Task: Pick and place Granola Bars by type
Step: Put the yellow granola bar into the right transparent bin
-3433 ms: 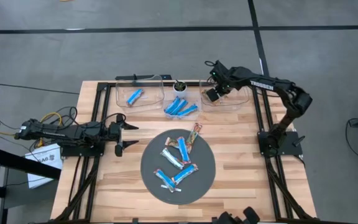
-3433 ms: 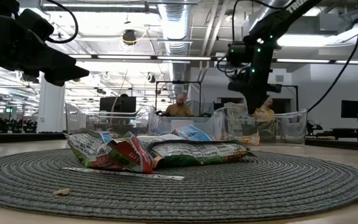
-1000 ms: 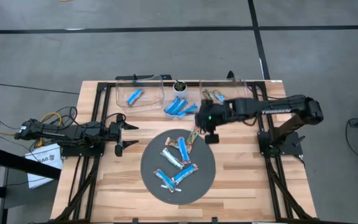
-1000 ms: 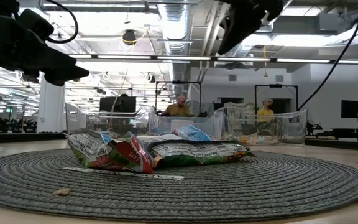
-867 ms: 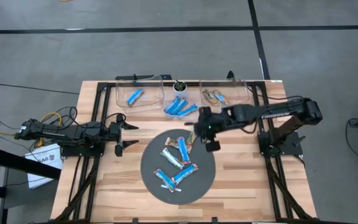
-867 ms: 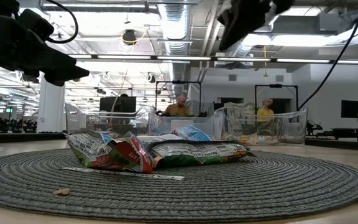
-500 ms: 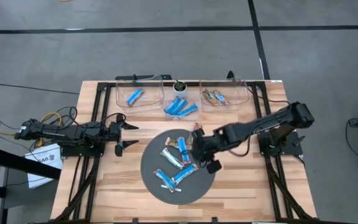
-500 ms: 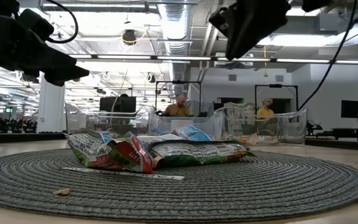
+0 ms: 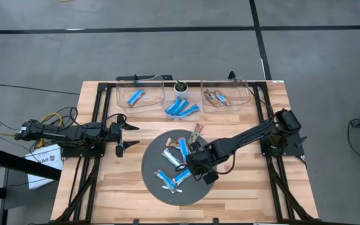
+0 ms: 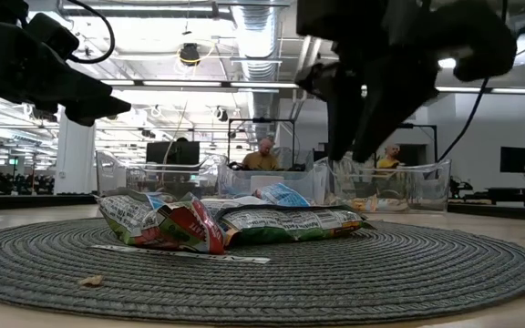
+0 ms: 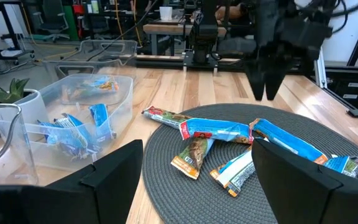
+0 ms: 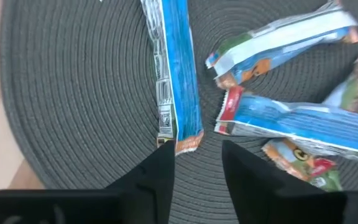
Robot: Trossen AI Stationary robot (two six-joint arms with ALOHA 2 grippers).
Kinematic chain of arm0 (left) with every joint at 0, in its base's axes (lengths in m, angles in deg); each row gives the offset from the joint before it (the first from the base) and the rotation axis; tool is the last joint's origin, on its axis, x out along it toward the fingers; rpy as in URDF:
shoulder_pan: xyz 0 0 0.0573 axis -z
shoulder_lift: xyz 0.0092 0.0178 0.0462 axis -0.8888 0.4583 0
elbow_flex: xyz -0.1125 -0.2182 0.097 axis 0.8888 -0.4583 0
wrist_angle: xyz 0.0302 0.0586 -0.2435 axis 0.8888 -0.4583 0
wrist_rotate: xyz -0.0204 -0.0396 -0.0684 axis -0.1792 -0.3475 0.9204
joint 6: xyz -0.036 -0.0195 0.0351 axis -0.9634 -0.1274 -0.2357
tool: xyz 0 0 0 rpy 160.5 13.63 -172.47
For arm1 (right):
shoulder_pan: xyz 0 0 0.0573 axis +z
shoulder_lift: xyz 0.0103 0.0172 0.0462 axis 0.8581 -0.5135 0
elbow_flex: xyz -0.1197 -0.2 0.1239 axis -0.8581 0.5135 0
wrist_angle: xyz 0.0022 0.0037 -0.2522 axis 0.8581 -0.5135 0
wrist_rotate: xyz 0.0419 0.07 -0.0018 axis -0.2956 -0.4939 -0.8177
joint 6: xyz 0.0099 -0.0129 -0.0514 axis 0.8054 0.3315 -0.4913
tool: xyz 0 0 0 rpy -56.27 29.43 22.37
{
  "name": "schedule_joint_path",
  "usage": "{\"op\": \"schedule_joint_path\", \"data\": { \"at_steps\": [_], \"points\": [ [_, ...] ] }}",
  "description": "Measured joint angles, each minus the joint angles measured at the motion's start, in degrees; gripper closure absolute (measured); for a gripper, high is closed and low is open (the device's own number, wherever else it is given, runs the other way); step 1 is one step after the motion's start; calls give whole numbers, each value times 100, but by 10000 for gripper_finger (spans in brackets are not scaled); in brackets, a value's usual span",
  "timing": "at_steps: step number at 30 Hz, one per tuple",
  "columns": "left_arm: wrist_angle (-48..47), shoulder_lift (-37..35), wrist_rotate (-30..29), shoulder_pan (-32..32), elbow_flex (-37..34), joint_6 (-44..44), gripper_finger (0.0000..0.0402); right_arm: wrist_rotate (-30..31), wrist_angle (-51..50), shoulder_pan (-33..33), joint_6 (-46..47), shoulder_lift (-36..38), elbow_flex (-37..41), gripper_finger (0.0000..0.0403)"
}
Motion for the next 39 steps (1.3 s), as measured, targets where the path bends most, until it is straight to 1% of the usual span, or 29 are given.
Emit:
{"op": "schedule_joint_path", "data": {
  "at_steps": [5,10,12,21,39],
  "points": [
    [0,0,0,-1,1,0,107,-5,150,0,12,-246,-5,247],
    [0,0,1,-1,0,0,107,-158,264,0,11,-436,6,237],
    [0,0,2,-1,2,0,107,-305,352,0,8,-448,2,237],
    [0,-2,2,-1,0,4,107,-452,479,-1,5,-516,-2,245],
    [1,-2,2,0,0,12,107,-457,921,-9,-4,-514,-2,244]
  ]
}}
